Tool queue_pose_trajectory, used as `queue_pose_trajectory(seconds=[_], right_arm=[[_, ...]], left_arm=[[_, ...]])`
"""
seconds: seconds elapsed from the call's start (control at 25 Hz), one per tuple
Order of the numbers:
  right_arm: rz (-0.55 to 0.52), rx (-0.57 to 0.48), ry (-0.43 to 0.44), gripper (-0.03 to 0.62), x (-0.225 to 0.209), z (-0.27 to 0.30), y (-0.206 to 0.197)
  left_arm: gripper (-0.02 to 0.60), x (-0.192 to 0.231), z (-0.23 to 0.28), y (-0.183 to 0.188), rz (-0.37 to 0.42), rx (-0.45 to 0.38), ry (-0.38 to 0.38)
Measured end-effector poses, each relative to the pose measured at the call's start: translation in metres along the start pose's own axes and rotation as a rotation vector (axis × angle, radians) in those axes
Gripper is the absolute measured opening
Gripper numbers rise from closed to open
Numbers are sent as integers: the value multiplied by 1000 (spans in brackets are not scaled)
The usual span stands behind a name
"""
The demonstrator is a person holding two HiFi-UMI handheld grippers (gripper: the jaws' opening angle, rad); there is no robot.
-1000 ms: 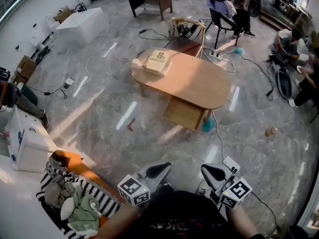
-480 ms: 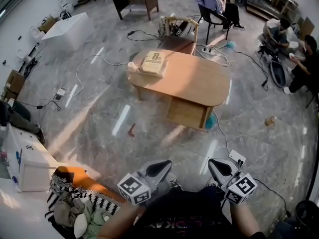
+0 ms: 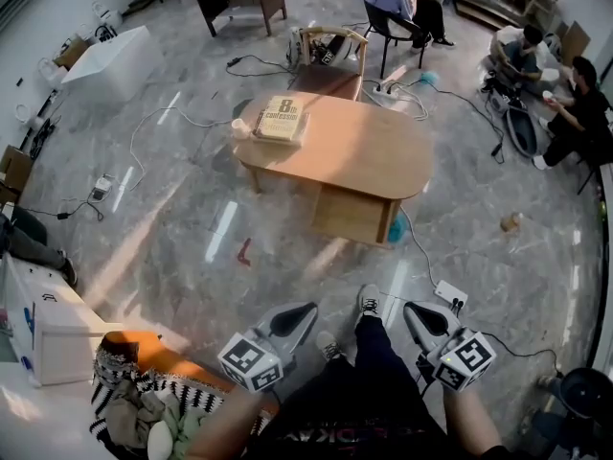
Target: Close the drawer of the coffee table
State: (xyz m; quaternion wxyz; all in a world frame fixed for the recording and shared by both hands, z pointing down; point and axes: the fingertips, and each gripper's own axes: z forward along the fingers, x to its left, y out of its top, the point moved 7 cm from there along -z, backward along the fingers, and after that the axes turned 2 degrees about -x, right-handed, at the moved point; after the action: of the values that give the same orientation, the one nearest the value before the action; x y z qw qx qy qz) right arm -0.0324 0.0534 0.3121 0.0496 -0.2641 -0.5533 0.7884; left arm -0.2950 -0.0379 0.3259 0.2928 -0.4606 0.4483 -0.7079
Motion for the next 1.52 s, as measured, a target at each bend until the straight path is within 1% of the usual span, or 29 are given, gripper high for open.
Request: queue_pose_trajectory(seconds=[0.24, 0.44, 0.6, 0.72, 0.84, 0.92, 1.2, 1.4, 1.52], right_arm=[[-2, 12, -5, -2, -27, 12, 3], [3, 20, -7, -2, -67, 32, 3], [-12, 18, -33, -2, -98, 43, -2], [-38, 12, -58, -2, -123, 56, -6], [-50, 26, -60, -2, -150, 74, -13], [-44, 32, -56, -2, -169, 86, -20], [-20, 85, -49, -2, -228, 135, -53], [2, 119, -55, -2, -279, 168, -89], [6, 135, -45, -2, -308, 192, -121]], left_arm=[[5, 11, 17, 4, 9, 25, 40], [5, 27, 46, 1, 5, 41, 72], [5, 45, 71, -1, 5, 51, 108], [5, 65, 93, -9, 32, 66, 115], [5, 86, 117, -16, 76, 85, 124], [5, 99, 133, -21, 90, 92, 138], [5, 157, 175, -59, 70, 139, 190], [5, 202, 202, -102, 47, 187, 234], [5, 230, 217, -133, 41, 193, 259]])
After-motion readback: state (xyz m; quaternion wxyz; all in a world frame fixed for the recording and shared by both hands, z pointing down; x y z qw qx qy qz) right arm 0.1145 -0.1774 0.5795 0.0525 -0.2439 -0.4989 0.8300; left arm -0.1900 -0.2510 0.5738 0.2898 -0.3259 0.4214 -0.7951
